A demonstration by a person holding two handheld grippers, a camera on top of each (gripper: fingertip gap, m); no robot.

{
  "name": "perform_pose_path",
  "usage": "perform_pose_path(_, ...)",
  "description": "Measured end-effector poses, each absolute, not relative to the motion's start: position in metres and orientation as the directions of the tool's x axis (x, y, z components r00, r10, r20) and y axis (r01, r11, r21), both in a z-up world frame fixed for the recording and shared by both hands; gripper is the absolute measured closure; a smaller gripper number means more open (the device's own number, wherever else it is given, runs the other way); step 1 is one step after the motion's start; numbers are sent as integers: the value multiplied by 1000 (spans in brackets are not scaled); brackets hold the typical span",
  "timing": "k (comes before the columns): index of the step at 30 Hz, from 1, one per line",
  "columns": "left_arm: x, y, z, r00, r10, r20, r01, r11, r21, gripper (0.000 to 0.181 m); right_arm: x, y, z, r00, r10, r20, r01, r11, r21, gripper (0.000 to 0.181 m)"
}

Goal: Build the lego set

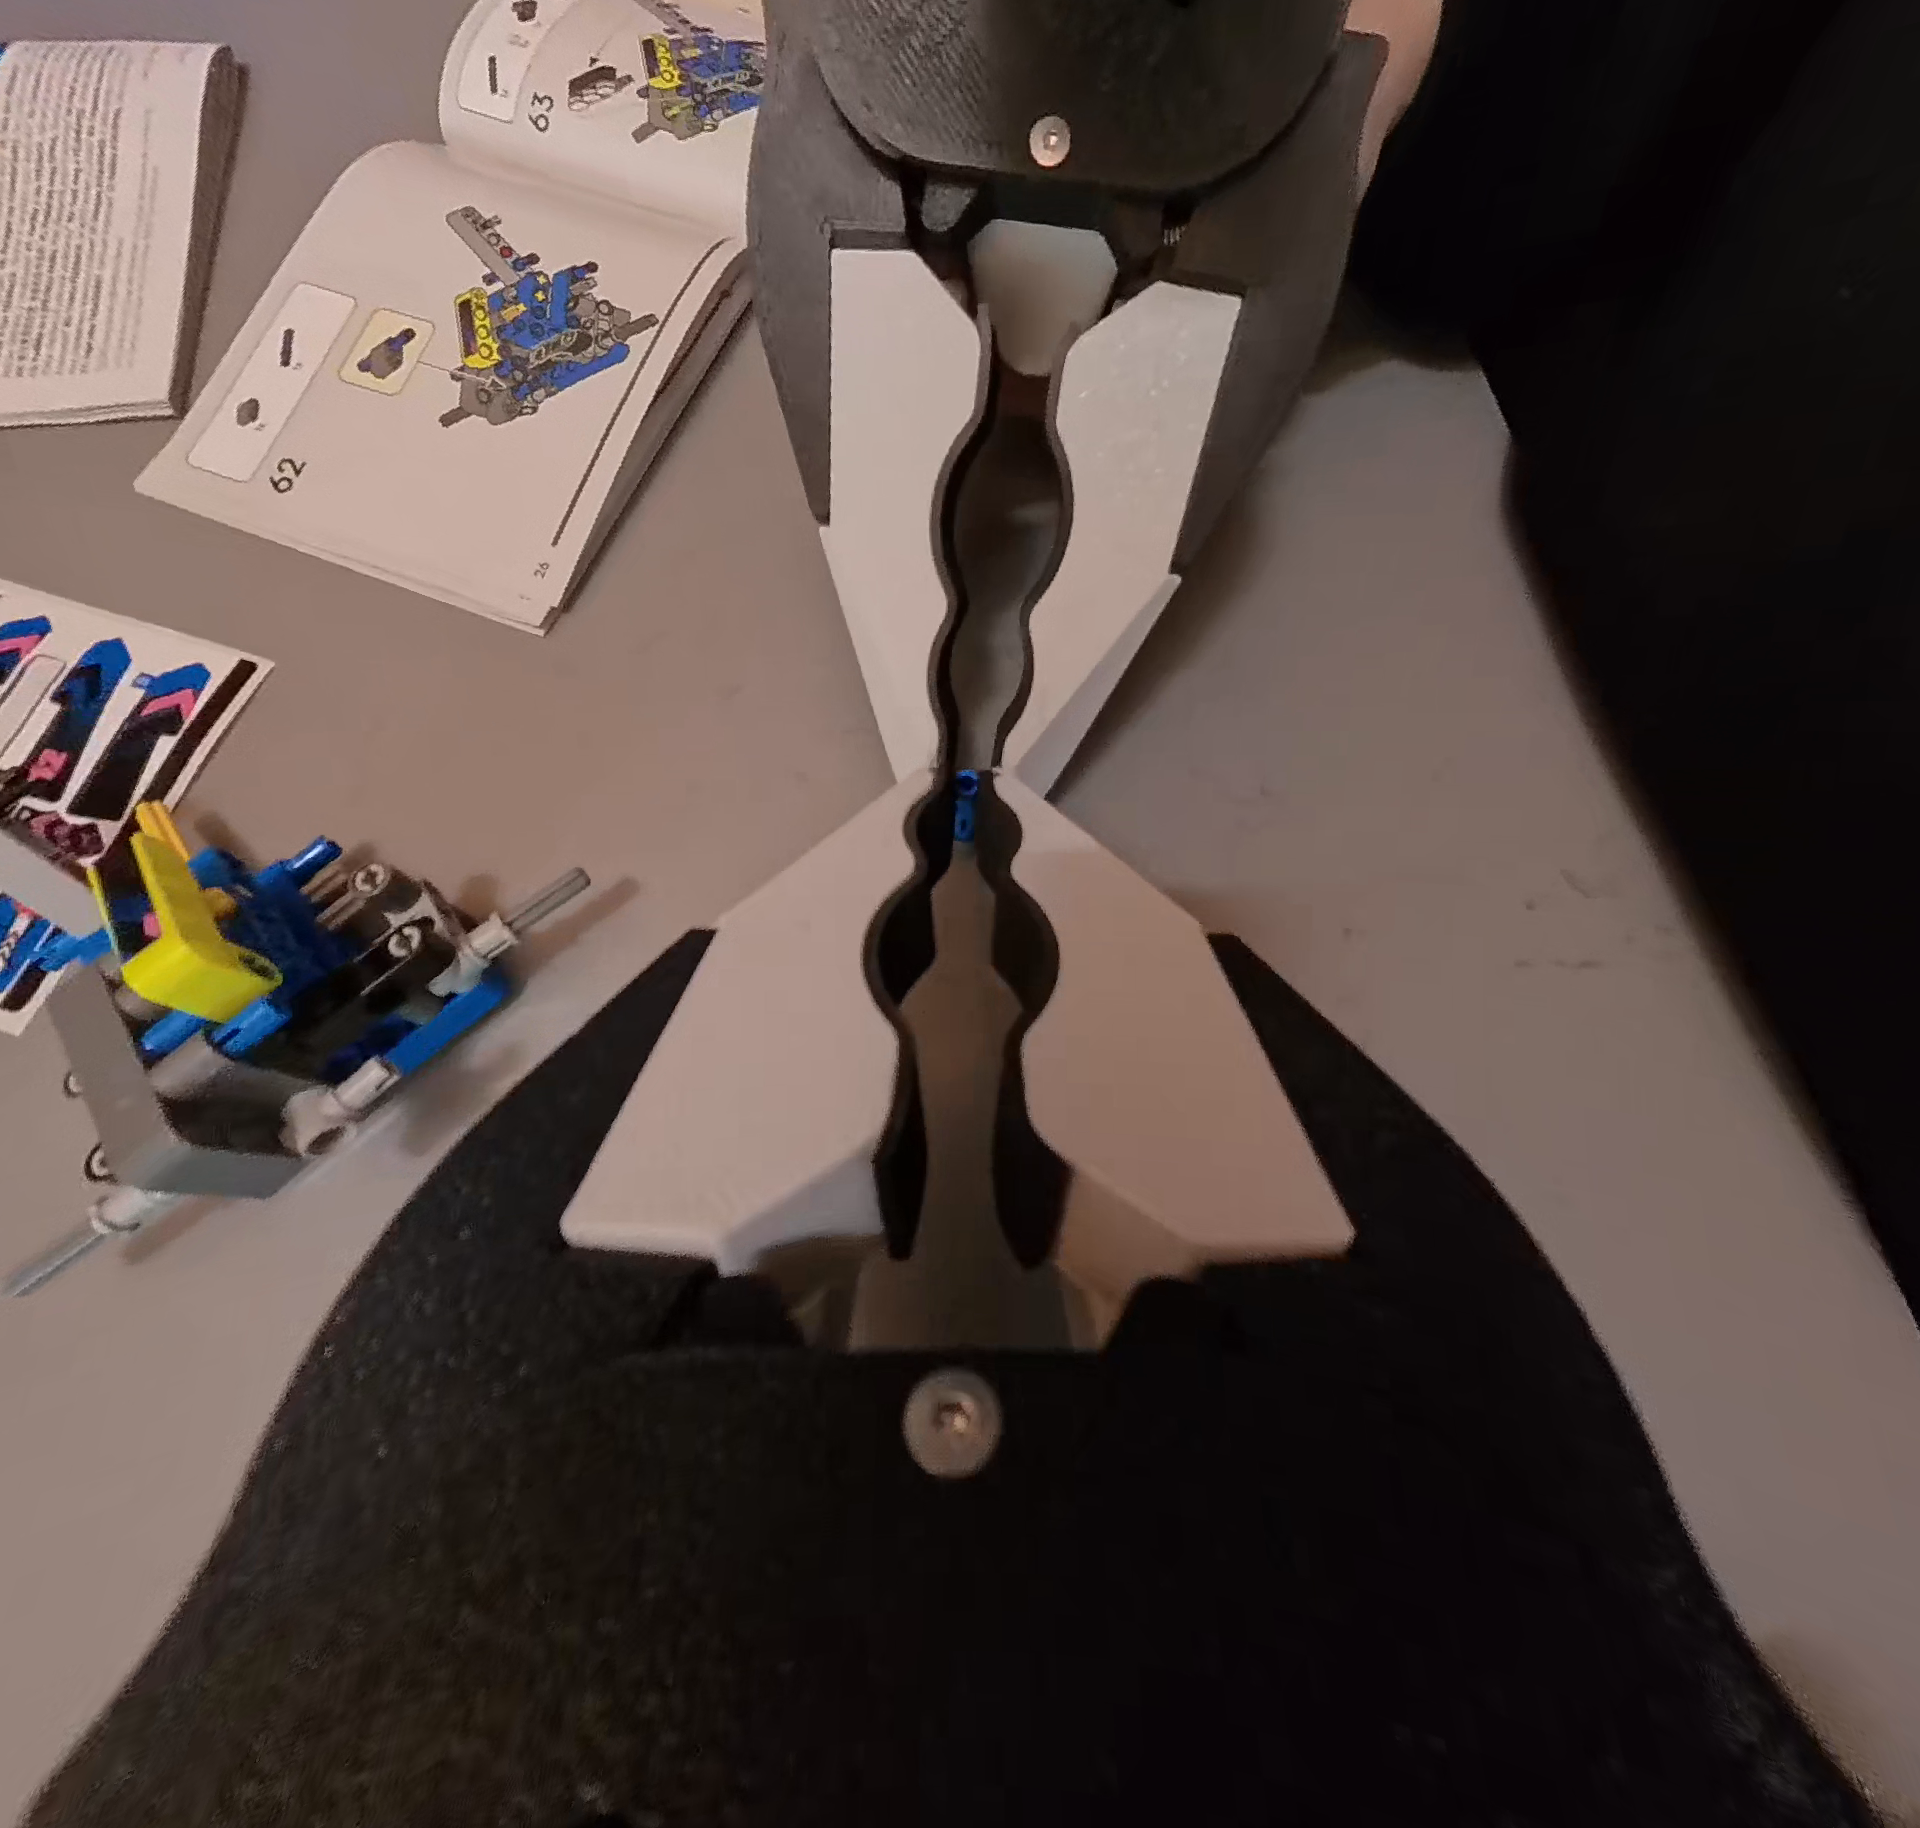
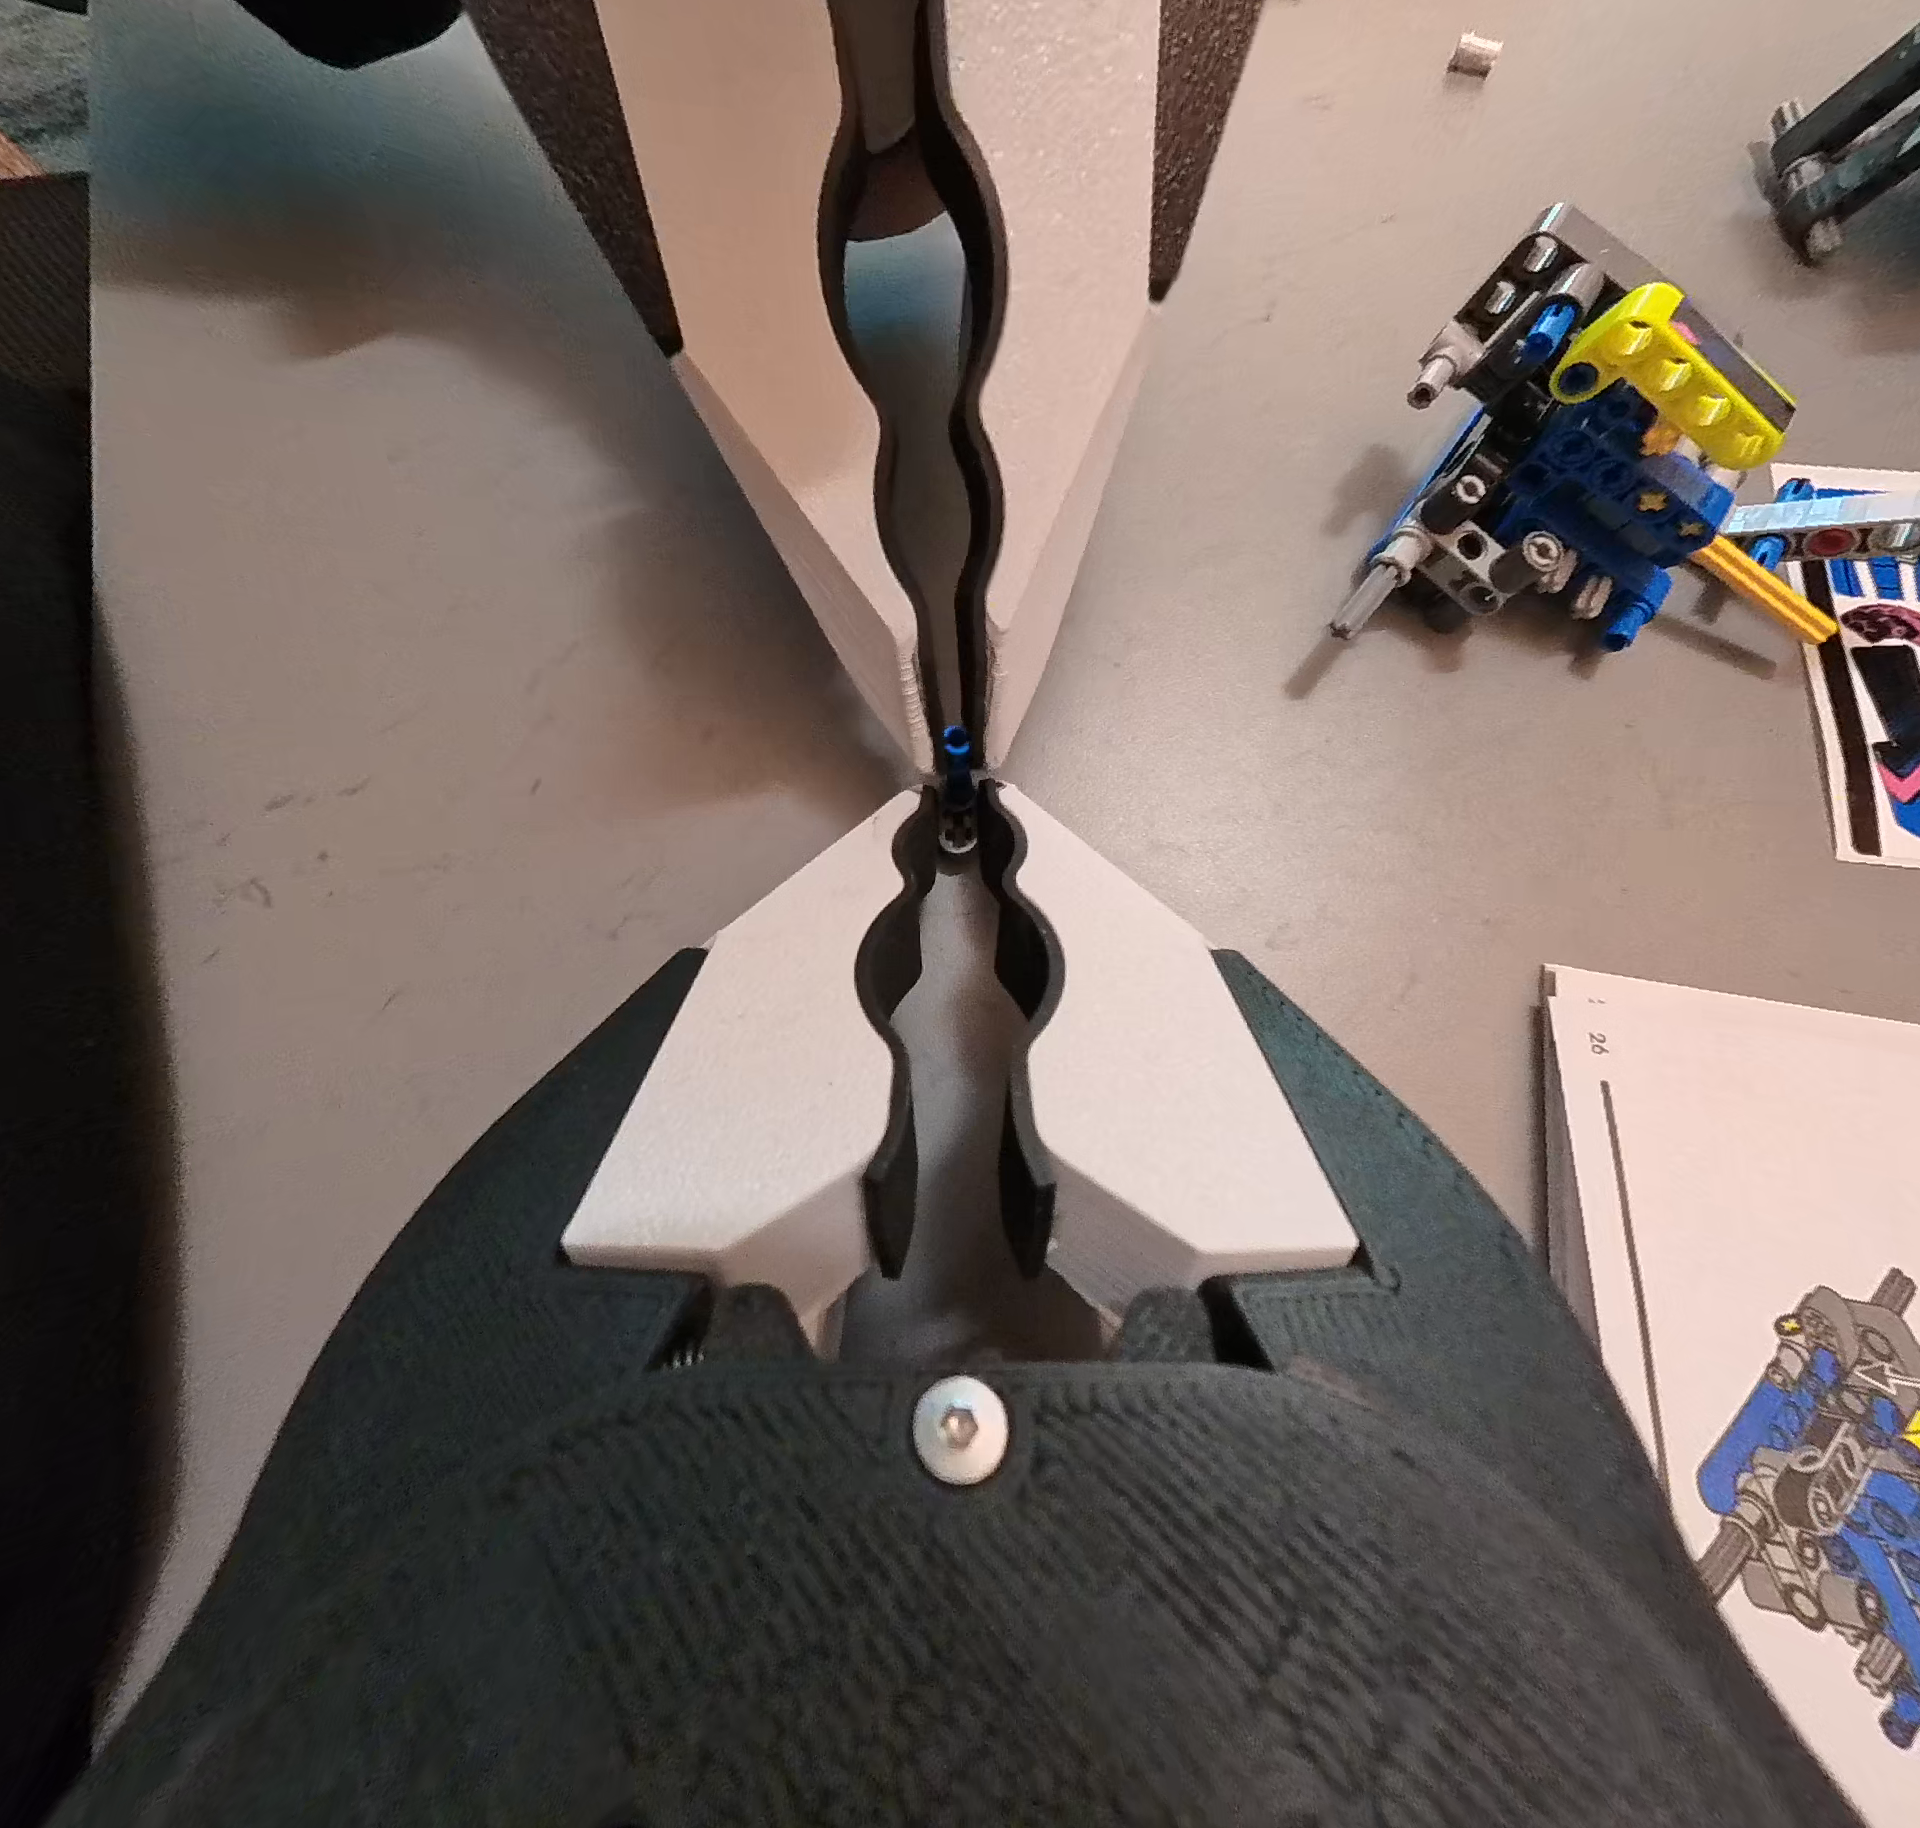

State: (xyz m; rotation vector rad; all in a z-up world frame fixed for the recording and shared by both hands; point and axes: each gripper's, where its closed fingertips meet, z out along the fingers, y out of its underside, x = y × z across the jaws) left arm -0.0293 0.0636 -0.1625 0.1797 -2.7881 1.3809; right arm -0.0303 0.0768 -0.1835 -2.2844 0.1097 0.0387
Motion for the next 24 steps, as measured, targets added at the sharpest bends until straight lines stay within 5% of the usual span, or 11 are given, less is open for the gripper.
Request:
perform_pose_path(12, -31, 61, -162, -994, -106, -7, -61, 619, -783, 180, -30, 77, -183, 995, -68, -73, -100, -652, -751, 175)
perform_pose_path(18, -33, 61, -163, -985, -6, -171, 119, 696, -708, 180, -30, 77, -184, 995, -69, -70, -98, -653, -751, 175)
perform_pose_path(24, -31, 63, -164, -987, -7, -158, 93, 783, -615, 180, -30, 77, -184, 996, -70, -63, -94, -653, -751, 175)
